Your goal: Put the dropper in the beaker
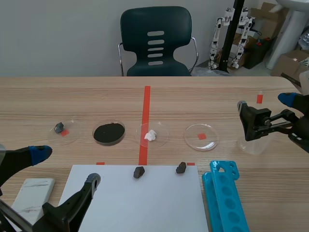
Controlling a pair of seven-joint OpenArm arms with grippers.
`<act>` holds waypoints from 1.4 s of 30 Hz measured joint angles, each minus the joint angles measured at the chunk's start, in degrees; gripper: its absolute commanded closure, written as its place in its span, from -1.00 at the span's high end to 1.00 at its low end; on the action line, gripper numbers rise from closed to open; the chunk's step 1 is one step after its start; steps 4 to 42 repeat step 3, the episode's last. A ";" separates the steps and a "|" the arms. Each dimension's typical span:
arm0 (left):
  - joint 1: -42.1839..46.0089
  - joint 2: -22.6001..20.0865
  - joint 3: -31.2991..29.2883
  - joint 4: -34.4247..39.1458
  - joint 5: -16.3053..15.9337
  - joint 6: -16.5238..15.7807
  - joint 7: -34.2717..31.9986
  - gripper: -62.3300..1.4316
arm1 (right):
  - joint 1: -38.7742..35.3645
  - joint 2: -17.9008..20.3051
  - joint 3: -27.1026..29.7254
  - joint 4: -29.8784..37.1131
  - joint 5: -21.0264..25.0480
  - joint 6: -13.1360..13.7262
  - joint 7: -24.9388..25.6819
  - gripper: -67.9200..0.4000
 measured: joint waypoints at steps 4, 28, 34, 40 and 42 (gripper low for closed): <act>0.00 0.00 0.00 0.00 0.00 0.00 0.00 0.93 | 0.00 0.00 0.00 0.00 0.00 0.00 0.00 0.89; 0.00 0.00 0.00 0.00 0.00 0.00 0.00 0.93 | 0.00 0.00 0.00 0.00 0.00 0.00 0.00 0.89; 0.00 0.00 0.00 0.00 0.00 0.00 0.00 0.93 | 0.00 0.00 0.00 0.00 0.00 0.00 0.00 0.89; 0.00 0.00 0.00 0.00 0.00 0.00 0.00 0.93 | 0.00 0.00 0.00 0.00 0.00 0.00 0.00 0.89; 0.00 0.00 0.00 0.00 0.00 0.00 0.00 0.93 | 0.00 0.00 0.00 0.00 0.00 0.00 0.00 0.89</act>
